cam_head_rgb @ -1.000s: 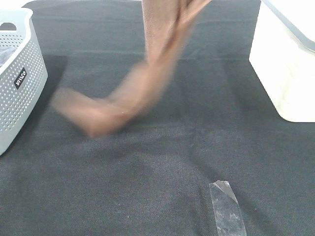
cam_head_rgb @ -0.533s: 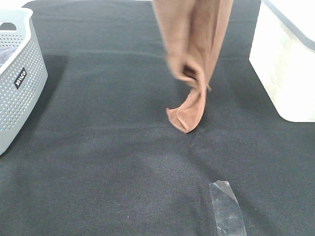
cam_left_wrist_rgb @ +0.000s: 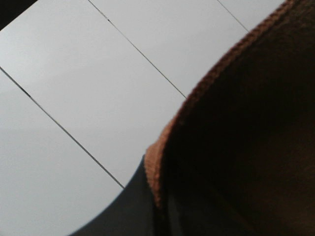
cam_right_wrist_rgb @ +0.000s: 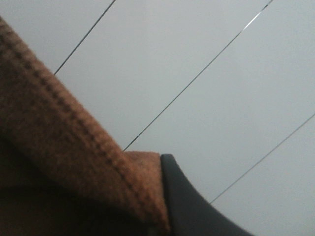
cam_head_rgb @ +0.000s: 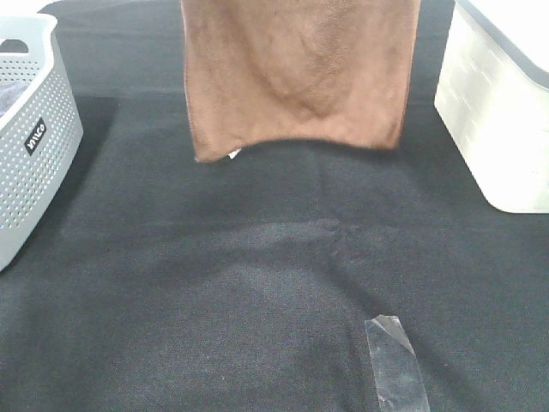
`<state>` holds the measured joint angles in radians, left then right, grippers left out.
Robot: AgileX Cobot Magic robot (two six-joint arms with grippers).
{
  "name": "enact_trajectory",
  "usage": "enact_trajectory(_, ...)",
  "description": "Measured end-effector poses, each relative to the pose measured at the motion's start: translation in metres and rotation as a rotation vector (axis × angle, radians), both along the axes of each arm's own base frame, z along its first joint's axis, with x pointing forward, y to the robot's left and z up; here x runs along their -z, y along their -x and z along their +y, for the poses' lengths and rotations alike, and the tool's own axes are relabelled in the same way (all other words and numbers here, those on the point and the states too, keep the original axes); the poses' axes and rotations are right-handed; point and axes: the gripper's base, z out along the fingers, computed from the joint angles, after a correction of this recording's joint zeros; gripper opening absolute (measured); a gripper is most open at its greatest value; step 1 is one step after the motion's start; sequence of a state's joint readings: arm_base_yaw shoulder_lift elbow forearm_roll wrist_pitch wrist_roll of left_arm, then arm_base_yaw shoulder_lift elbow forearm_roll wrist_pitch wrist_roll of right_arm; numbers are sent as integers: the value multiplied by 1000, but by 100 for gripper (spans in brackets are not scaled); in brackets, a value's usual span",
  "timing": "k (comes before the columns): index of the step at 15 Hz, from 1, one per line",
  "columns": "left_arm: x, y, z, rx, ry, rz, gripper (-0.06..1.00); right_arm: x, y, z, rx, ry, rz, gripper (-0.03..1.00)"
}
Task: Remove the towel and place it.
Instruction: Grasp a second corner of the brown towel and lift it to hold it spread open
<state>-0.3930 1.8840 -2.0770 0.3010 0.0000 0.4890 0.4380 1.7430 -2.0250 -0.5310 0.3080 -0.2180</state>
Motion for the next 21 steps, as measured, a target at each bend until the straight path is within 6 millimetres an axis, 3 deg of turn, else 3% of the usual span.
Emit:
enact_trajectory(3, 3, -12, 16, -25, 22, -30, 0, 7, -17, 5, -47, -12, -84, 1)
enact_trajectory(8, 21, -32, 17, -9, 48, -91, 0, 23, -34, 12, -73, -4, -97, 1)
enact_trajectory(12, 39, -54, 30, -1, 78, -216, 0, 36, -57, 1, -84, -7, -165, 1)
enact_trajectory(17, 50, -82, 29, -1, 106, -274, 0, 56, -83, -5, -122, -91, -218, 1)
enact_trajectory(19, 51, -94, 29, -4, 127, -313, 0, 55, -95, -11, -114, -126, -251, 1)
enact_trajectory(21, 53, -102, 28, -16, 134, -331, 0, 40, -101, -22, -109, -233, -305, 1)
